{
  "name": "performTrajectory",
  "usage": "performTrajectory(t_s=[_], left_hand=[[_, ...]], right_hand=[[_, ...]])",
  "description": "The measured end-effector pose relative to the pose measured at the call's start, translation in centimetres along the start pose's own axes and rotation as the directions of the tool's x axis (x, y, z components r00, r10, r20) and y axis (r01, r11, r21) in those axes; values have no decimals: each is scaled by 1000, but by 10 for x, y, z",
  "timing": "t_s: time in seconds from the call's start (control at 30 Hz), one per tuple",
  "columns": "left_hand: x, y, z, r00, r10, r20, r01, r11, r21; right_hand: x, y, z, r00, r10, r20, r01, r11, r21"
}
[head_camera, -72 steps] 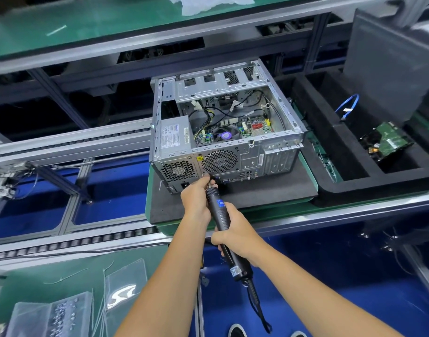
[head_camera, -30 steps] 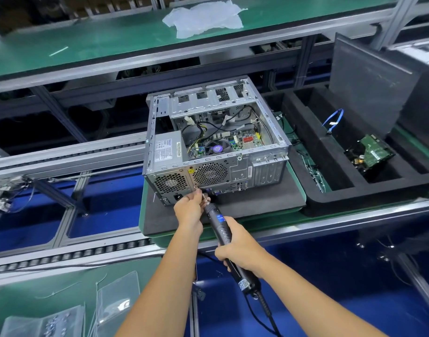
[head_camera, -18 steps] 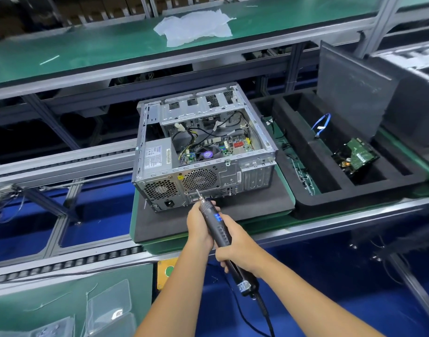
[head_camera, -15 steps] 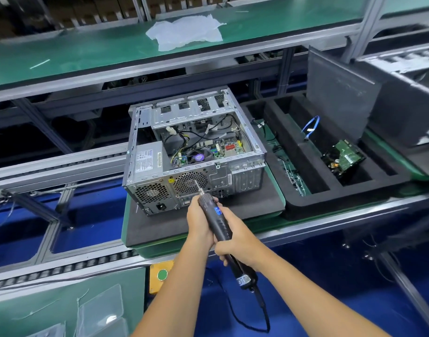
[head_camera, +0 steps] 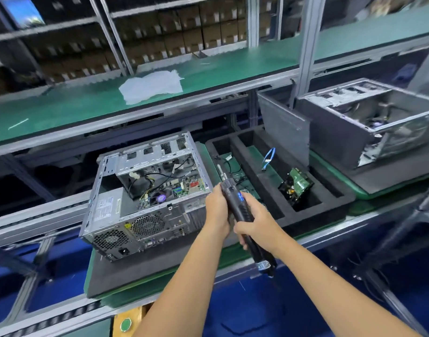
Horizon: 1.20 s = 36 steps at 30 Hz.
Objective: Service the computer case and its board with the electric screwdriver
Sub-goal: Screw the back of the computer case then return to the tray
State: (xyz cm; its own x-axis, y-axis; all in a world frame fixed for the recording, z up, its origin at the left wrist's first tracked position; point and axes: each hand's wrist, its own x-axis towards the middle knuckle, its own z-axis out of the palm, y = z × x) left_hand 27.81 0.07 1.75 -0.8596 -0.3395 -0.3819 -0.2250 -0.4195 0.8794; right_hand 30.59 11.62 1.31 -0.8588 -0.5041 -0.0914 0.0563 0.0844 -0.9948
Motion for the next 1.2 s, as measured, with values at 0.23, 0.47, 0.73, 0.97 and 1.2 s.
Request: performTrajectory(t_s=[0.23, 0.47, 0.73, 0.97, 1.2], left_hand=[[47, -45, 31, 999, 31, 45, -49, 882, 470], [136, -70, 54, 988, 66, 138, -150, 595, 790], [215, -81, 73, 999, 38, 26, -39, 418, 908], [260, -95, 98, 1000, 11, 16, -20, 573, 820], [279, -126, 109, 992, 41, -118, 39, 796, 604]], right_hand=[[31, 26, -55, 976, 171, -132, -182, 980, -78], [95, 69, -96, 902, 344, -262, -396, 901, -179], [160, 85, -128, 859, 442, -259, -499, 836, -227], [198, 105, -151, 860, 468, -204, -508, 822, -255], [208, 116, -170, 884, 467, -25, -465, 874, -139]])
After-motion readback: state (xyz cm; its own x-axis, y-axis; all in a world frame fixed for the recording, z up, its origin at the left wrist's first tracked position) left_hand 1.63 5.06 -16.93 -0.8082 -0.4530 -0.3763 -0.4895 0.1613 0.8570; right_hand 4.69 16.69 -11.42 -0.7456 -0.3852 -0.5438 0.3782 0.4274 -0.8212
